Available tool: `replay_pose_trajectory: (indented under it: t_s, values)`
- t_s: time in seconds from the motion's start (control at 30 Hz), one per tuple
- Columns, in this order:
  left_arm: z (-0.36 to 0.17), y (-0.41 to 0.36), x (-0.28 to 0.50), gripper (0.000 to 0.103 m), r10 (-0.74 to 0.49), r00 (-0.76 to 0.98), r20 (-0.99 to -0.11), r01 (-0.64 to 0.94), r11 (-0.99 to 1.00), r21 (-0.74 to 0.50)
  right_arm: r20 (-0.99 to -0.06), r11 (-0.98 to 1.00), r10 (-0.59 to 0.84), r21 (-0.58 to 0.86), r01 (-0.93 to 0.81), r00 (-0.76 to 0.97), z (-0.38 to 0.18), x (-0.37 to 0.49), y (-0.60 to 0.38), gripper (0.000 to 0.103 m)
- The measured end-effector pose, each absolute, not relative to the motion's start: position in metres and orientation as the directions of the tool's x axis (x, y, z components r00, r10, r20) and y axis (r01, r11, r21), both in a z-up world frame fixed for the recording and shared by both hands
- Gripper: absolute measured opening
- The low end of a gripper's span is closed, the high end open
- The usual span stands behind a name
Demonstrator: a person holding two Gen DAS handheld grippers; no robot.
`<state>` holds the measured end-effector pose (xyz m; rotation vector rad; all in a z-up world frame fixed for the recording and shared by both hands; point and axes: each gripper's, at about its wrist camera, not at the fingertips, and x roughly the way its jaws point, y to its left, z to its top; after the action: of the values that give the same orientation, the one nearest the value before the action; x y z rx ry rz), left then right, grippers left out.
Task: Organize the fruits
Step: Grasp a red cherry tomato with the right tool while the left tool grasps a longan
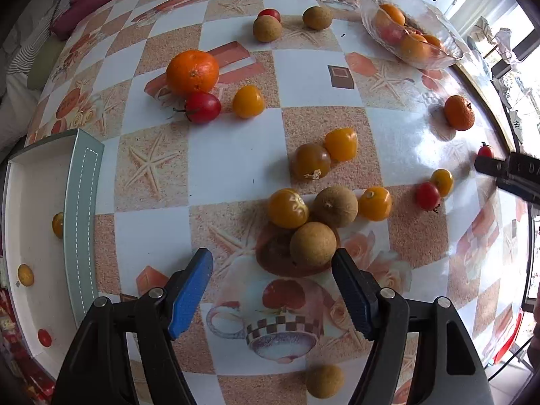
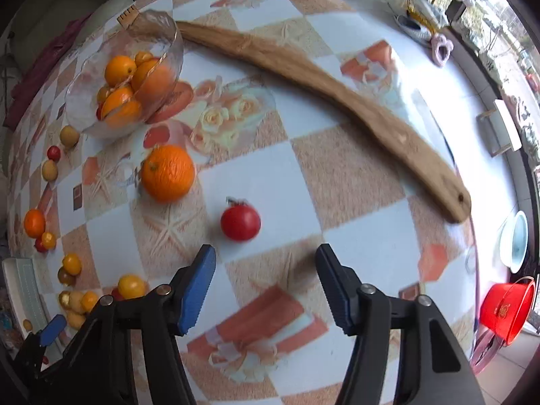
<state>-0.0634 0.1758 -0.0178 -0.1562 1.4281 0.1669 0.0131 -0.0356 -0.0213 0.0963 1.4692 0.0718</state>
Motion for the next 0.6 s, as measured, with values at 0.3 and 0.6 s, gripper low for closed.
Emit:
replay_pose_trajectory:
  t_s: [0.3,0.6]
  values:
    - [-0.019,0.166,-0.053,0.062,0.055,0.138,-0.989,-0.22,0.975,0.024,-0.987,0.995,0.093,0.086,-0.059,0.133,-0.018,0.031,-0.02,0.024]
    - [-0.011,0.167,-0.046,0.029,0.021,0.154,-0.988,-0.195,0.981,-0.01,-0.983,0.989,0.137,0.129,-0.068,0.125,-0.01,0.013,-0.024,0.023]
